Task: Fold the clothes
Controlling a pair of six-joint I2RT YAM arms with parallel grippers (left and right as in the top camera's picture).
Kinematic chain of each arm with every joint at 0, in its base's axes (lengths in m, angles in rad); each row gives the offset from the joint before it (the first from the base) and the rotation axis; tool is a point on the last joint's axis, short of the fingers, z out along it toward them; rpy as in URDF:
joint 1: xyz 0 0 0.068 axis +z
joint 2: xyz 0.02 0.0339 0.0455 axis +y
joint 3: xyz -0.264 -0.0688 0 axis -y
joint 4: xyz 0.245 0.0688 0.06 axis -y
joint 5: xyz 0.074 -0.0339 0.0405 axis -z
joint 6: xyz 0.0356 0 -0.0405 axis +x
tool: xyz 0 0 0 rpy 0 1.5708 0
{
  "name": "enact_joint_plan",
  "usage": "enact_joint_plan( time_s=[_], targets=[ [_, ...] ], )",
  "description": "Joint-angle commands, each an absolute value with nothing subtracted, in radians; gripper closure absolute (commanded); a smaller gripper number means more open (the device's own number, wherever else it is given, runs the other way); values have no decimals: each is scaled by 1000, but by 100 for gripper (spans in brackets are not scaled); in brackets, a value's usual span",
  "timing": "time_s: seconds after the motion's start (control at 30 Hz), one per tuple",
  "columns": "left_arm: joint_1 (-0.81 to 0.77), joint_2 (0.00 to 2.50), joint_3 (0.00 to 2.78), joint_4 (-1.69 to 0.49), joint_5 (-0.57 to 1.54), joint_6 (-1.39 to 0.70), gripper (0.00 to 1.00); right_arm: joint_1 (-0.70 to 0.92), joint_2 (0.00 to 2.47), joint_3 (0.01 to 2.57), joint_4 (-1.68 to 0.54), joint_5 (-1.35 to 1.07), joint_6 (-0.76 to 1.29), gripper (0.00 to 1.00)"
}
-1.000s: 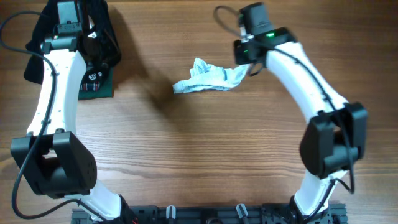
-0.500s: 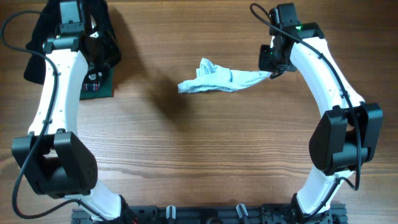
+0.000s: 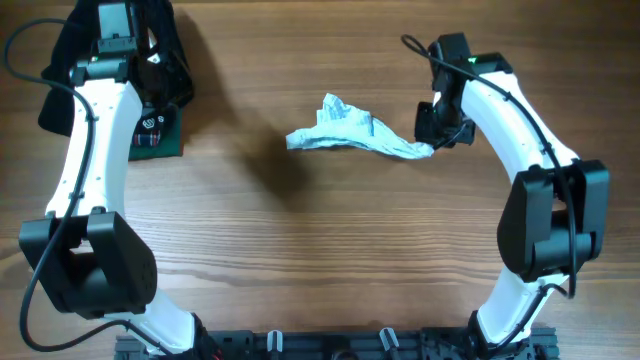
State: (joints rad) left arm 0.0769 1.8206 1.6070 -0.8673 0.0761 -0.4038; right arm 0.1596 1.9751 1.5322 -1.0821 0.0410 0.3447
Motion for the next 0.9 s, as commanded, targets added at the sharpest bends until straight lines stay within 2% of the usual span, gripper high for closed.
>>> enact_joint_plan(
  time_s=[0.0, 0.03, 0.07, 0.1, 0.13, 0.2, 0.3, 0.7, 0.77, 0.83, 0.87],
  targets=[
    [74, 1829, 1602, -871, 70, -373, 55, 138, 1973, 1480, -1053, 29, 394, 96],
    [74, 1829, 1602, -872, 70, -373, 55, 135, 1973, 1473, -1047, 29, 396, 90],
    [74, 1829, 1602, -873, 70, -373, 55, 131, 1973, 1465, -1041, 29, 396, 80],
    [74, 1829, 1602, -873, 70, -373, 55, 129, 1973, 1462, -1040, 29, 395, 66],
    [74, 1829, 1602, -873, 70, -373, 55, 129, 1973, 1462, -1041, 29, 395, 61],
    [74, 1829, 1602, -872, 70, -373, 55, 130, 1973, 1462, -1044, 29, 395, 57],
    [74, 1829, 1602, -873, 70, -373, 55, 130, 1973, 1462, -1045, 29, 395, 56],
    [74, 1829, 1602, -876, 70, -373, 55, 130, 1973, 1458, -962, -50, 340, 57],
    [74, 1829, 1602, -878, 70, -373, 54, 130, 1973, 1452, -950, -50, 340, 66],
    [74, 1829, 1602, -879, 70, -373, 54, 130, 1973, 1440, -945, -54, 341, 96],
    [74, 1829, 1602, -879, 70, -374, 54, 130, 1973, 1430, -944, -54, 341, 96]
  ],
)
